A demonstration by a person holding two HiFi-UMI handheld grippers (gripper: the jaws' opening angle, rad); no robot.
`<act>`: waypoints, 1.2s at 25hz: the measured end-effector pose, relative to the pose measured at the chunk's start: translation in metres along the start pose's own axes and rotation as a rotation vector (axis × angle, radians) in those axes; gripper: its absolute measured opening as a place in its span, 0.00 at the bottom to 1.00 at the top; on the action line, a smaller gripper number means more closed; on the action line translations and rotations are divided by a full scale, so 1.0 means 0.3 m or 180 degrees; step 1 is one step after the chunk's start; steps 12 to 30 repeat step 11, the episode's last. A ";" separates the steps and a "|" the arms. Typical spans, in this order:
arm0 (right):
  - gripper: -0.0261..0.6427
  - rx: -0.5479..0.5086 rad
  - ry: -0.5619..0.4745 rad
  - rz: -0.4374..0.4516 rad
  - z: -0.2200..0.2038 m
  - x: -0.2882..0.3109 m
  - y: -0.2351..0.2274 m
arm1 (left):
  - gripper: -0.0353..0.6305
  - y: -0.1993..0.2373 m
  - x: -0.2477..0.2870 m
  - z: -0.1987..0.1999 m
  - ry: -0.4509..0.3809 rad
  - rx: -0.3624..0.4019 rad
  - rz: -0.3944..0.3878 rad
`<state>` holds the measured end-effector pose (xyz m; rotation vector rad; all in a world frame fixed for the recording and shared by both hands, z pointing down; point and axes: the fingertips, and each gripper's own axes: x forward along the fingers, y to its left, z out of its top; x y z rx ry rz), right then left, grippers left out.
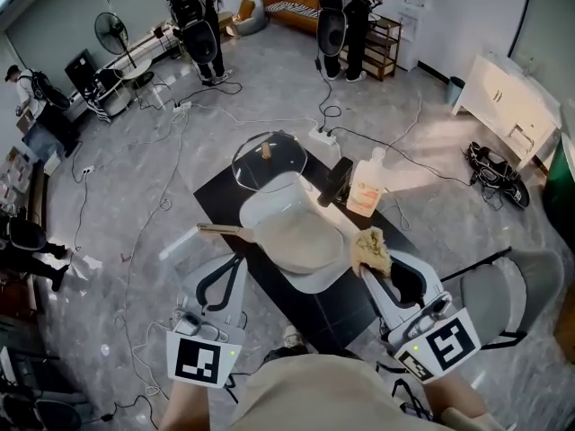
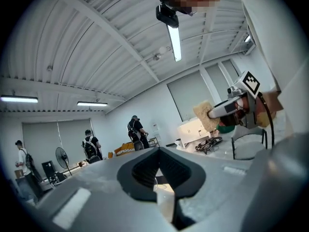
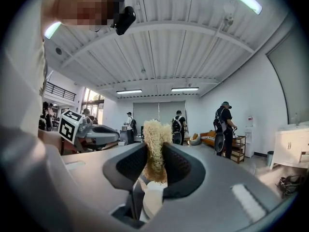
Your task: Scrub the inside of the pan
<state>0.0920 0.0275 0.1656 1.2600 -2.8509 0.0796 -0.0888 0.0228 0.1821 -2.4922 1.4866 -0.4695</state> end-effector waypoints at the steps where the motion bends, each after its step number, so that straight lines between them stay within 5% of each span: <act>1: 0.19 0.0017 0.0019 0.0007 -0.008 -0.001 0.001 | 0.06 -0.007 -0.002 -0.008 0.0029 -0.0056 0.0000; 11: 0.20 0.0043 0.0100 0.0103 -0.017 -0.003 -0.008 | 0.06 -0.031 0.004 -0.017 0.0085 -0.0271 0.0021; 30: 0.20 0.0043 0.0100 0.0103 -0.017 -0.003 -0.008 | 0.06 -0.031 0.004 -0.017 0.0085 -0.0271 0.0021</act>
